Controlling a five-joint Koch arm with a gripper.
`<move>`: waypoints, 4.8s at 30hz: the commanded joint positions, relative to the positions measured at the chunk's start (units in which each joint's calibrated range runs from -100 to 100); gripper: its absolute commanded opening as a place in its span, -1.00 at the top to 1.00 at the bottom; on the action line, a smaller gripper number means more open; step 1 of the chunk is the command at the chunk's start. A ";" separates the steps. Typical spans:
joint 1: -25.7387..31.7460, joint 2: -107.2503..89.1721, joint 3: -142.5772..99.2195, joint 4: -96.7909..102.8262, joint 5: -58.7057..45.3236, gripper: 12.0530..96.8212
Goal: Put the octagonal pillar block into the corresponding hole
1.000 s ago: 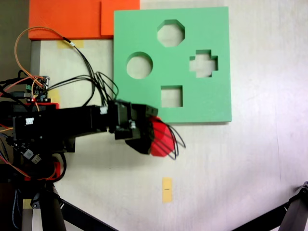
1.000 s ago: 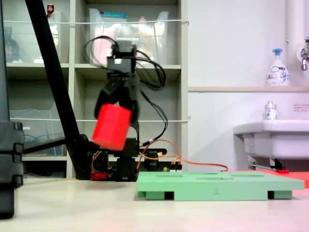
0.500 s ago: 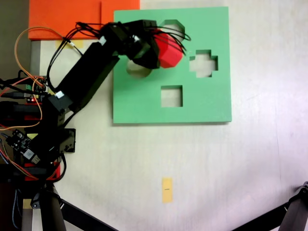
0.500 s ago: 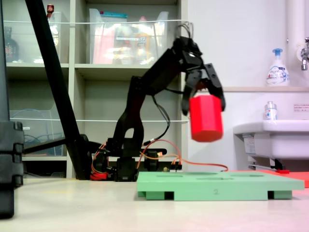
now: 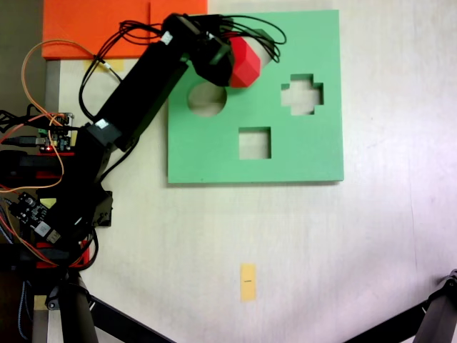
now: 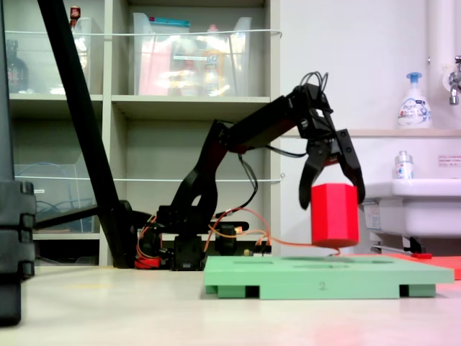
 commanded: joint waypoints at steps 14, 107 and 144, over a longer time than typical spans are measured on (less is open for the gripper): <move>1.42 6.07 5.35 15.21 1.32 0.63; -26.47 -109.85 -140.21 111.98 -73.11 0.12; -26.03 -109.85 -158.26 98.79 -76.29 0.12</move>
